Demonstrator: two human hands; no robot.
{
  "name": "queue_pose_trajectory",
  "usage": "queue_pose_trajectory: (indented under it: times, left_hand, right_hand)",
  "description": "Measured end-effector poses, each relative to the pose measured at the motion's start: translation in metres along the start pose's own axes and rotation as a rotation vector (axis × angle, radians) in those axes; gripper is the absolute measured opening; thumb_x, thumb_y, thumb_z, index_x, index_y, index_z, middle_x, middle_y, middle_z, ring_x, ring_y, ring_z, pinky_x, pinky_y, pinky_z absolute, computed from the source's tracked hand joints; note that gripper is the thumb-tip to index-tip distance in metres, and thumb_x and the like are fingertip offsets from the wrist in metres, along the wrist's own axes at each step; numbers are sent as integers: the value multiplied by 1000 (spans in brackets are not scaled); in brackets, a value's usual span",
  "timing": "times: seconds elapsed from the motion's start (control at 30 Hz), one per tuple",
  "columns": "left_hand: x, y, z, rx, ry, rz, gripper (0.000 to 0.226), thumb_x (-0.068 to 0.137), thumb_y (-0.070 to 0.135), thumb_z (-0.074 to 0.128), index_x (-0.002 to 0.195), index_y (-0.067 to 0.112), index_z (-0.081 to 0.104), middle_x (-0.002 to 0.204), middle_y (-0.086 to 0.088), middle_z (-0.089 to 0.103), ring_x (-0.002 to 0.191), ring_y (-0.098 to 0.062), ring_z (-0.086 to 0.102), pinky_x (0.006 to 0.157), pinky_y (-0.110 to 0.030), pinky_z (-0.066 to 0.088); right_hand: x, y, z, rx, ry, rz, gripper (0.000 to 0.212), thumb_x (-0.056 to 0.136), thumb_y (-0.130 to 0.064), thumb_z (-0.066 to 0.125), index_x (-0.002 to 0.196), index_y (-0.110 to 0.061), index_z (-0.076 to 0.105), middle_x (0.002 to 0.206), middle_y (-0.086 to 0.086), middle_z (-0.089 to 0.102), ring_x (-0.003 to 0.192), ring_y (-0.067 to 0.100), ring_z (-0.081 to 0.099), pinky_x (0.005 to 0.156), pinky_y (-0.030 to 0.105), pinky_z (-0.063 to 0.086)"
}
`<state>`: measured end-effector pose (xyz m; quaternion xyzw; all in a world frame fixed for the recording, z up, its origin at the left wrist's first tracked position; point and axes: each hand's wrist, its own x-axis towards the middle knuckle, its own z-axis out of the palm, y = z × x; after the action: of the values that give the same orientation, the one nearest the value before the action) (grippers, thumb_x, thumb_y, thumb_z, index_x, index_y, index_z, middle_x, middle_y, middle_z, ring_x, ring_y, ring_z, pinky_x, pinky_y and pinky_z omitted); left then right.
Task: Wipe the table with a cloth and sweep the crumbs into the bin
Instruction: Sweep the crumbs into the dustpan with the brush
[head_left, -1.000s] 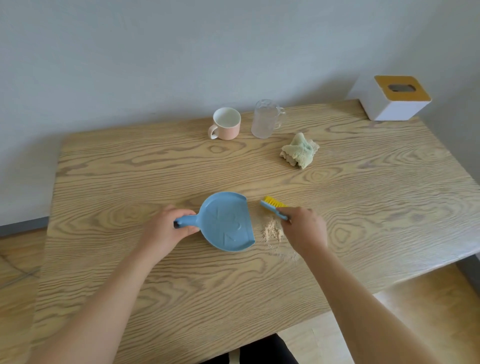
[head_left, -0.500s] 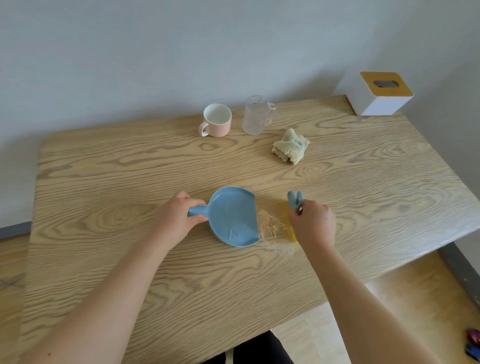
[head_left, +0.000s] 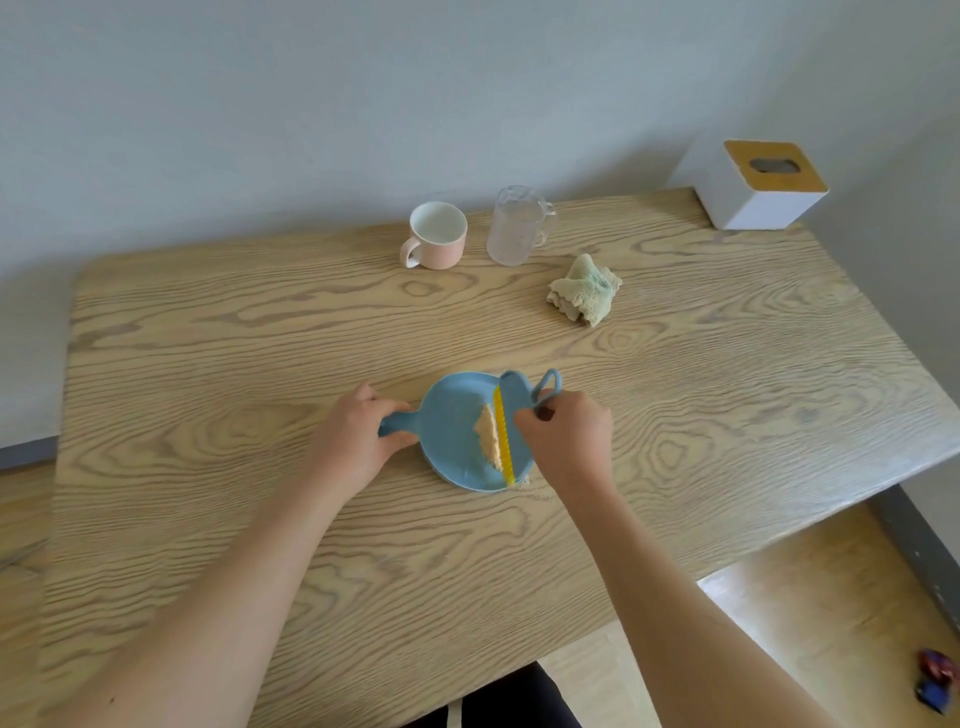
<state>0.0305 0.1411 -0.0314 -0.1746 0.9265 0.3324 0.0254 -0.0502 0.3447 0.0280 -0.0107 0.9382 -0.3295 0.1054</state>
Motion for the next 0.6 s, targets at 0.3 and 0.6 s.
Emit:
queue_pose_trajectory:
  times: [0.3, 0.6]
  left_hand:
    - [-16, -12, 6, -281, 49, -92, 26, 81, 24, 71, 106, 21, 65, 103, 0, 54, 92, -11, 51, 76, -18, 36]
    - [-28, -26, -9, -332, 167, -207, 22, 83, 29, 69, 104, 26, 62, 108, 2, 58, 92, -13, 57, 76, -22, 38]
  right_hand:
    - [27, 26, -43, -29, 165, 20, 19, 75, -19, 62, 66, -2, 63, 50, 7, 48, 49, 19, 41, 46, 28, 32]
    - [43, 40, -21, -187, -26, -224, 27, 87, -13, 59, 107, -28, 71, 91, -6, 72, 84, 16, 63, 65, 24, 42]
